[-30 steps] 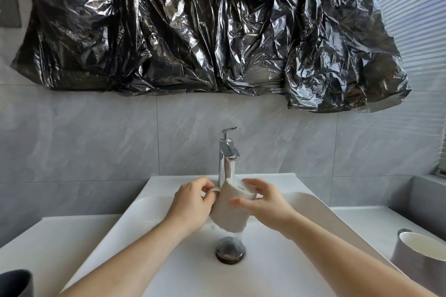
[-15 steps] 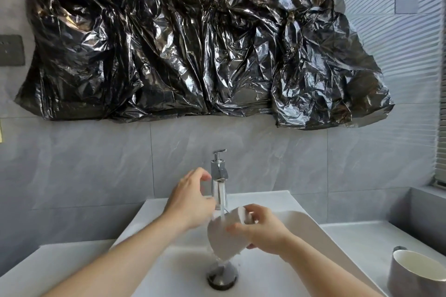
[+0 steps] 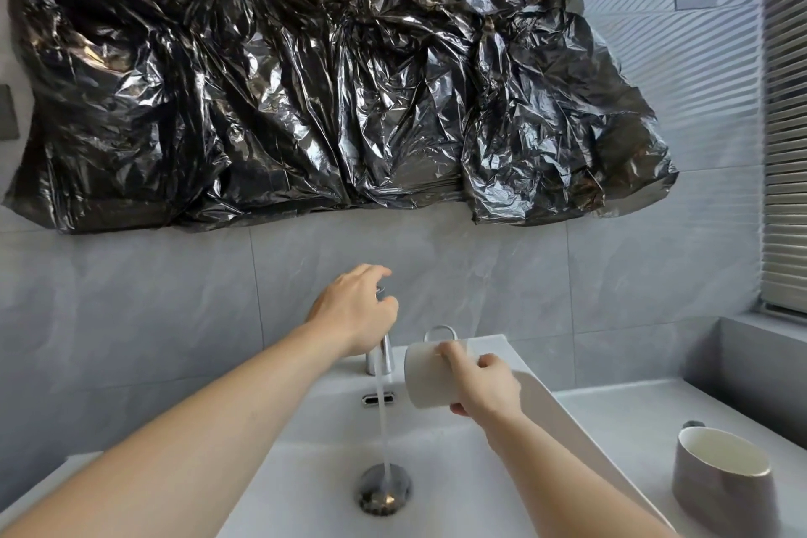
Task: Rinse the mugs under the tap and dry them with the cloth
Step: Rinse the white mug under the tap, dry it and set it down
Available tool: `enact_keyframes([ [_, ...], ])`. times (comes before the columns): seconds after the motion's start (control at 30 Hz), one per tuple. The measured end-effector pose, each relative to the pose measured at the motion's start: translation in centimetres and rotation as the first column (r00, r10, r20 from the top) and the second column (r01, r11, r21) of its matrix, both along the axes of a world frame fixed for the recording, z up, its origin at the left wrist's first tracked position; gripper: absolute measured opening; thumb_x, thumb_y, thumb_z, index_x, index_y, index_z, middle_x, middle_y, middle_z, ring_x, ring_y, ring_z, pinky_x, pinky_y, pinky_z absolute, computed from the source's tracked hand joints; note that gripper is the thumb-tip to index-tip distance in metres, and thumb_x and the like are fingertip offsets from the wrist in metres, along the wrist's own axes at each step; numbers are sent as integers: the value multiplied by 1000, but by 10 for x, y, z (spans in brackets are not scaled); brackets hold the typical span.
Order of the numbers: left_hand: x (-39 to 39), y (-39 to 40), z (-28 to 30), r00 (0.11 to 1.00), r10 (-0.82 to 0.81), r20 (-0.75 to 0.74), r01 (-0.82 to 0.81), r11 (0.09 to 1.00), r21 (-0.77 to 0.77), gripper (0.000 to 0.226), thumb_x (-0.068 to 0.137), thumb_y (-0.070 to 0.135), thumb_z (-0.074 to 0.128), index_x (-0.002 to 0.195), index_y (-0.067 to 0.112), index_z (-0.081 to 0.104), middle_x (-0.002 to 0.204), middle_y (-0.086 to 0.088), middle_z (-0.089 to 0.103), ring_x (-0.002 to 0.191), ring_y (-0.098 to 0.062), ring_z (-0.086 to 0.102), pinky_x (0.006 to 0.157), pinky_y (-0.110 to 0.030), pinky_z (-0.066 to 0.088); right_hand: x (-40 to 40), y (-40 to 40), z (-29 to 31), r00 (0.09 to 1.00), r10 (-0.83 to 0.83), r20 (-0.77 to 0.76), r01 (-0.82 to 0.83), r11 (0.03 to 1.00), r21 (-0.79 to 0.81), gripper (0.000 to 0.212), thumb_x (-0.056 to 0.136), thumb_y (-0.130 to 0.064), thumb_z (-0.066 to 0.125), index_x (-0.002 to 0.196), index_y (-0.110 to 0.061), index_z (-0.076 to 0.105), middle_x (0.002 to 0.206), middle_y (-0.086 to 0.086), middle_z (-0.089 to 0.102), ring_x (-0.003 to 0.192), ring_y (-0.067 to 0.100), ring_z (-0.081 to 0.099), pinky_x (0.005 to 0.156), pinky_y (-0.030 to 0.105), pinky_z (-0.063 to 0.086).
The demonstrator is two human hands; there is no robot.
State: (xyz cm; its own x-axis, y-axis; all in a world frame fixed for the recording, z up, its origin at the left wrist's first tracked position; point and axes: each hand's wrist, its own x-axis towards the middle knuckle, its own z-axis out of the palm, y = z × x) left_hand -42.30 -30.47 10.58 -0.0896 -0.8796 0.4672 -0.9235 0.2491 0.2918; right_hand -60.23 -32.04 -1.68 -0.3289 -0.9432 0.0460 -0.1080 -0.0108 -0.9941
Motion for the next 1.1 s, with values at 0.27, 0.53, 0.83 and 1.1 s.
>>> enact_keyframes([
  [0.27, 0, 9, -2, 993, 22, 119, -30, 997, 64, 76, 81, 40, 39, 156, 29, 42, 164, 11, 38, 148, -22, 37, 118, -36, 32, 0, 9, 3, 972, -65, -225, 60, 998, -27, 49, 63, -67, 69, 84, -23, 65, 84, -4, 71, 77, 26, 74, 76, 34, 59],
  [0.53, 19, 46, -31, 989, -76, 130, 87, 993, -78, 69, 89, 21, 49, 157, 30, 38, 161, 14, 40, 146, -14, 35, 122, -30, 25, 1, 20, 8, 982, -15, -186, 22, 999, 35, 61, 61, -71, 69, 84, -14, 73, 82, 0, 71, 52, 15, 72, 73, 40, 66],
  [0.83, 71, 112, -78, 922, -340, 187, 344, 939, 11, 67, 94, 20, 46, 151, 49, 26, 154, 40, 14, 144, 3, 31, 112, -20, 33, -13, 72, 23, 891, 370, 263, -439, 849, 295, 59, 86, -63, 65, 112, -10, 65, 82, 16, 68, 59, 32, 68, 47, 28, 54],
  [1.1, 57, 108, -87, 910, -413, 43, 410, 910, 62, 53, 104, 28, 52, 143, 53, 26, 152, 27, 43, 139, -2, 45, 112, -29, 40, -19, 89, 13, 634, 654, 414, -773, 509, 378, 67, 68, -62, 72, 108, -9, 76, 99, 20, 68, 68, 21, 56, 49, 20, 43],
])
